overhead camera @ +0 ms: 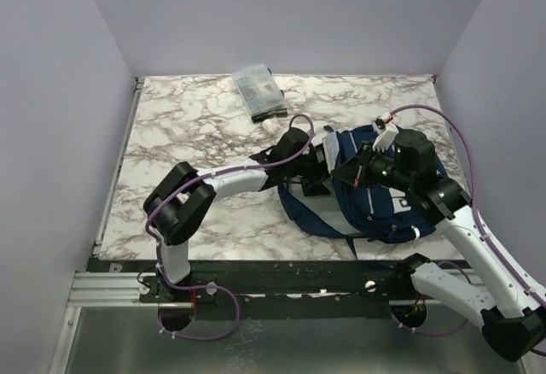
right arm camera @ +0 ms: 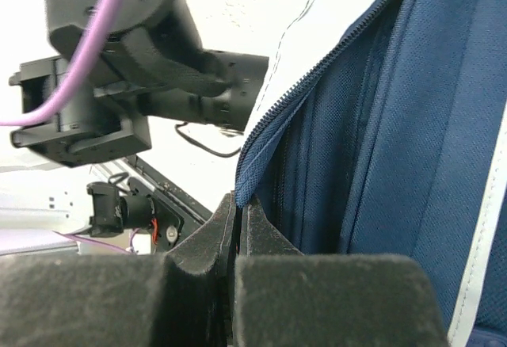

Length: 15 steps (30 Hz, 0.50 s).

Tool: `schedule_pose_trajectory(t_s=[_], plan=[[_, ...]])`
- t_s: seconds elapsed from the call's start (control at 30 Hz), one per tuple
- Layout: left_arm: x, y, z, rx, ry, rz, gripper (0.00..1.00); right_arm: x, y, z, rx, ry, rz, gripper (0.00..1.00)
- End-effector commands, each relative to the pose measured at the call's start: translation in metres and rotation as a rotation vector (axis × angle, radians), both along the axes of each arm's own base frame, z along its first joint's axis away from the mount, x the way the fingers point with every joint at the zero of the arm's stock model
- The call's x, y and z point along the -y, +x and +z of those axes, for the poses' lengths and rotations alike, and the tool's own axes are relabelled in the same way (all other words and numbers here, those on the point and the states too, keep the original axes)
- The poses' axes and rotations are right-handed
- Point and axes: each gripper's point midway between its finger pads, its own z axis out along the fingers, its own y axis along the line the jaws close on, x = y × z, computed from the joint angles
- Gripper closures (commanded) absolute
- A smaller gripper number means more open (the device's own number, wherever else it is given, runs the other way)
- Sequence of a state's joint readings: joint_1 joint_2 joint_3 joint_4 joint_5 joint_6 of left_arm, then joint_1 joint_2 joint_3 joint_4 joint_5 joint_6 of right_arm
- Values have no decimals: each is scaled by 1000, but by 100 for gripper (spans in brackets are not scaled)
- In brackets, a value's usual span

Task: Pack the student bag
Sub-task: Place the book in the student bag.

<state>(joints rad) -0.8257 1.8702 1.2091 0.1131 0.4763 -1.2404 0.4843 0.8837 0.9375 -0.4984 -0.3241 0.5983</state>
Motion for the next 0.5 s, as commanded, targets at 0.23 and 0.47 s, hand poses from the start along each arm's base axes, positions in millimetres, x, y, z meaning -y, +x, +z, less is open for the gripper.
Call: schedule_pose_trajectory(t_s=[0.23, 0.47], plan=[[-46, -7, 35, 119, -5, 11, 12, 6, 1, 3, 28, -14, -37, 99], [-105, -30, 18, 221, 56, 19, 14, 19, 4, -6, 29, -92, -81, 99]])
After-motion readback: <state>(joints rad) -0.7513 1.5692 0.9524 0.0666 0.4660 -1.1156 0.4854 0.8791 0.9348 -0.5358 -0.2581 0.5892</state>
